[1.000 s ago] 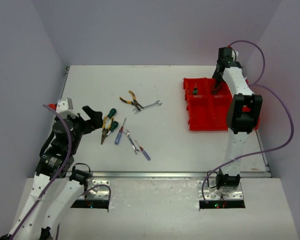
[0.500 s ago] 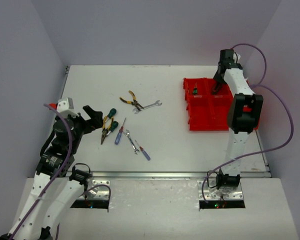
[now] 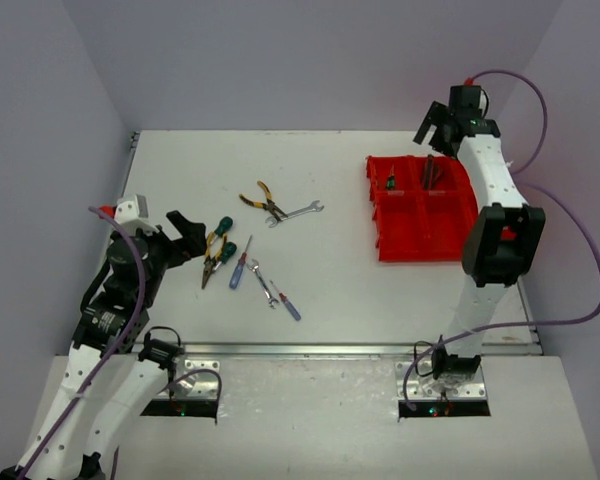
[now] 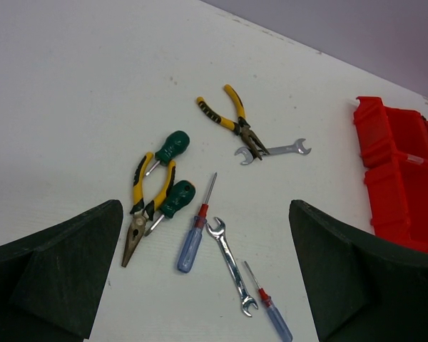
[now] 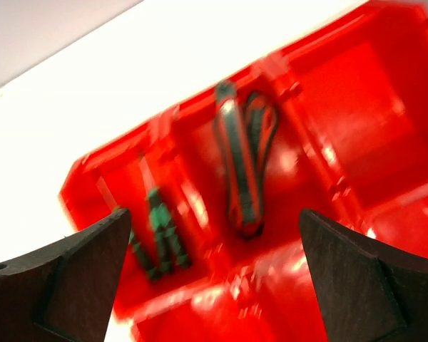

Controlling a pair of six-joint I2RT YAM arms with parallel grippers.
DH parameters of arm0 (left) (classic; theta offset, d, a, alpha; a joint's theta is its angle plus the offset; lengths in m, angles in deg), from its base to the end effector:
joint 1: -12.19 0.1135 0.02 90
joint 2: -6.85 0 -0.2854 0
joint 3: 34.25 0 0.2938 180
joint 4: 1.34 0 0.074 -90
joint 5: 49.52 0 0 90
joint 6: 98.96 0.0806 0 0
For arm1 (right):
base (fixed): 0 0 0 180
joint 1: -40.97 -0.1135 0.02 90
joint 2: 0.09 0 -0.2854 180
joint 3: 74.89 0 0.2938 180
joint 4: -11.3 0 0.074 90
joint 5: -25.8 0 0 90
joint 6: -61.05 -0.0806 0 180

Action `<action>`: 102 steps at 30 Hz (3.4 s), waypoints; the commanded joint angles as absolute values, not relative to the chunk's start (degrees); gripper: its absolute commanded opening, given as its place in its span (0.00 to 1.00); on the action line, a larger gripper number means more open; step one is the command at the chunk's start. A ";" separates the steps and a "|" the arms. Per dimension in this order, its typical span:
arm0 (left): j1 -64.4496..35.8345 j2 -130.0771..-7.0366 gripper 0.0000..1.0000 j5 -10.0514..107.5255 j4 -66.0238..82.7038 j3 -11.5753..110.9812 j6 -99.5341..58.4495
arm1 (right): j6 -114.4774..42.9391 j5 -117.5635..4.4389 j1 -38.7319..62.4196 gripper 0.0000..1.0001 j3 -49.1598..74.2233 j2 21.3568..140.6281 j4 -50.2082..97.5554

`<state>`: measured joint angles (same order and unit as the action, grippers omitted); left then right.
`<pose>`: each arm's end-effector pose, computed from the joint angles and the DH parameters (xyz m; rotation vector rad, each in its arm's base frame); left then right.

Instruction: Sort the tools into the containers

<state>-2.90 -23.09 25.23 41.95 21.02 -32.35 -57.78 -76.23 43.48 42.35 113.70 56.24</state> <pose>0.1818 -0.0271 0.3348 -0.3168 1.8514 -0.2116 0.5416 -0.0406 0.2911 0.7179 2.1595 0.0000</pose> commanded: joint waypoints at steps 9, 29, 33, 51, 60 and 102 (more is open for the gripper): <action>-3.54 -24.41 1.00 23.25 40.15 22.17 -32.52 | -51.26 -79.76 -5.11 0.98 15.07 99.49 54.82; -3.54 -24.12 1.00 24.09 39.89 22.09 -32.32 | -58.36 -75.44 -19.95 0.44 15.52 111.91 56.04; -3.54 -24.30 1.00 24.36 39.85 22.18 -32.25 | -58.77 -74.37 -20.11 0.43 14.11 110.91 54.58; -3.54 -23.44 1.00 24.83 39.71 22.01 -32.08 | -59.25 -75.15 -18.92 0.06 9.76 112.48 53.91; -3.54 -22.77 1.00 24.94 39.69 22.01 -32.06 | -59.78 -75.05 -18.88 0.00 9.12 115.03 53.73; -5.04 -20.24 1.00 26.92 39.43 22.17 -31.57 | -36.34 -105.15 46.07 0.00 43.86 120.80 41.80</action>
